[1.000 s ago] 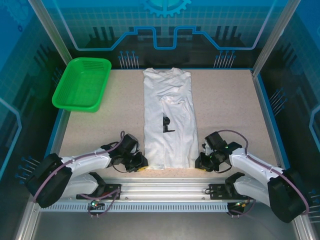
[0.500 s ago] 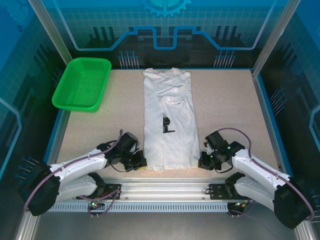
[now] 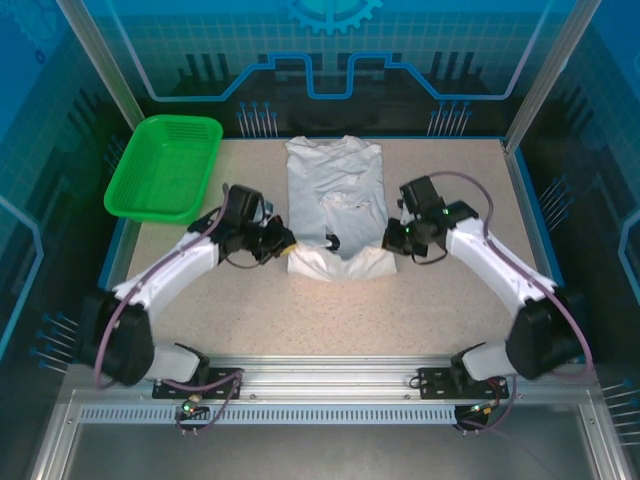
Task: Fold and stack the t-shirts
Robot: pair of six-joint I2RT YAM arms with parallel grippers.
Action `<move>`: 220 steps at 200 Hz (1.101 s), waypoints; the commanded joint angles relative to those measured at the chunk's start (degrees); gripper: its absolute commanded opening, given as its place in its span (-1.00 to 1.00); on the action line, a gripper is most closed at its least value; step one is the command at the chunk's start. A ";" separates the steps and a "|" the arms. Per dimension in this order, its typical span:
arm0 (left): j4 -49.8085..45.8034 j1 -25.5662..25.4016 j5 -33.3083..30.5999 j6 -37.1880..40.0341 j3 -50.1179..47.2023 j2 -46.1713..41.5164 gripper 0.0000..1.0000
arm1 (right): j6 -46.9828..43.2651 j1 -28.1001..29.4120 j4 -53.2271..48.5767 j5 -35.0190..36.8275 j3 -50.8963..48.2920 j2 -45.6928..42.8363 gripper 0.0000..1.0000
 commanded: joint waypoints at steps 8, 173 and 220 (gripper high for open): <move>1.63 4.13 3.83 2.60 8.21 12.12 -1.00 | -4.29 -5.00 -1.07 -1.43 11.07 11.87 -1.00; -8.55 13.71 -1.85 7.10 39.61 38.17 0.07 | -4.88 -14.07 -13.56 -4.80 53.57 48.41 -0.02; -6.38 6.95 -6.90 7.67 29.06 24.74 -0.05 | -1.60 -10.87 6.43 -11.03 21.89 26.08 -0.26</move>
